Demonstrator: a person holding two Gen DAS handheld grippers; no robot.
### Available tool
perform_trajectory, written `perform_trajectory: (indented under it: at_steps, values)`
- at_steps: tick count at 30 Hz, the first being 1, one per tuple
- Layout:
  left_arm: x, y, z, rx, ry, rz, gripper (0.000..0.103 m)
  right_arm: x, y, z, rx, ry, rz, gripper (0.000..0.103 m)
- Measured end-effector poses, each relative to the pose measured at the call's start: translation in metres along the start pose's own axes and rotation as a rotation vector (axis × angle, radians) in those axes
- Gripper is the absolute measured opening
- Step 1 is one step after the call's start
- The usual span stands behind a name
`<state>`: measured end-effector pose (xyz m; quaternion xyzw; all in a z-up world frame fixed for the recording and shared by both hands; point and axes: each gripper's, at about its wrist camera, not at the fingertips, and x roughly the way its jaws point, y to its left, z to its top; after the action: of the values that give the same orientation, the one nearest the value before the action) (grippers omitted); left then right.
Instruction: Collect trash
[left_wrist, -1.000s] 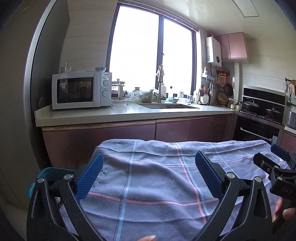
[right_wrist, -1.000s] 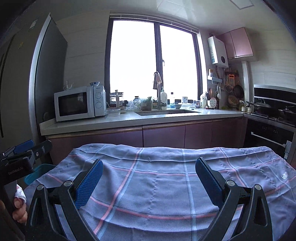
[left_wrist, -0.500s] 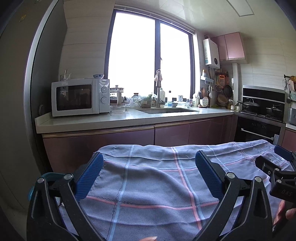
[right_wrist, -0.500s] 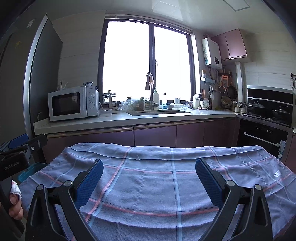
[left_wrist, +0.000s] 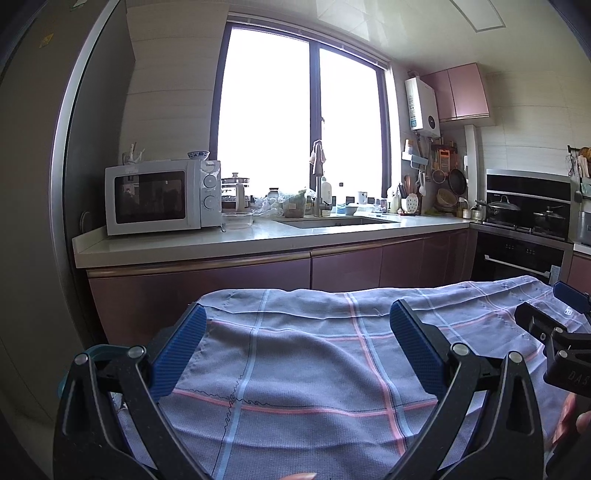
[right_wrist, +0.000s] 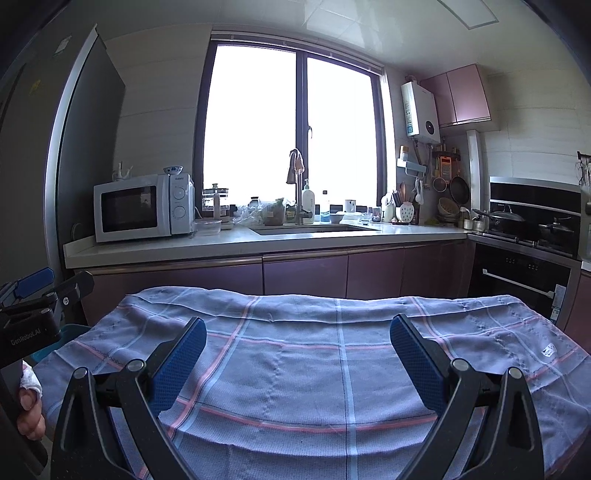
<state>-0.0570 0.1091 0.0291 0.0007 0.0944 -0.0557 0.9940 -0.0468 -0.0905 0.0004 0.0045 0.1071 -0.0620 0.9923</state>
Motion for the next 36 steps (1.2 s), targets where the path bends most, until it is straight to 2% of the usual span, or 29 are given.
perform_trajectory:
  at_steps: [36]
  values:
    - [0.0007,0.0058,-0.0004,-0.011,-0.001,0.018,0.097,0.0035,-0.0007,-0.0035,0.012,0.006,0.007,0.096]
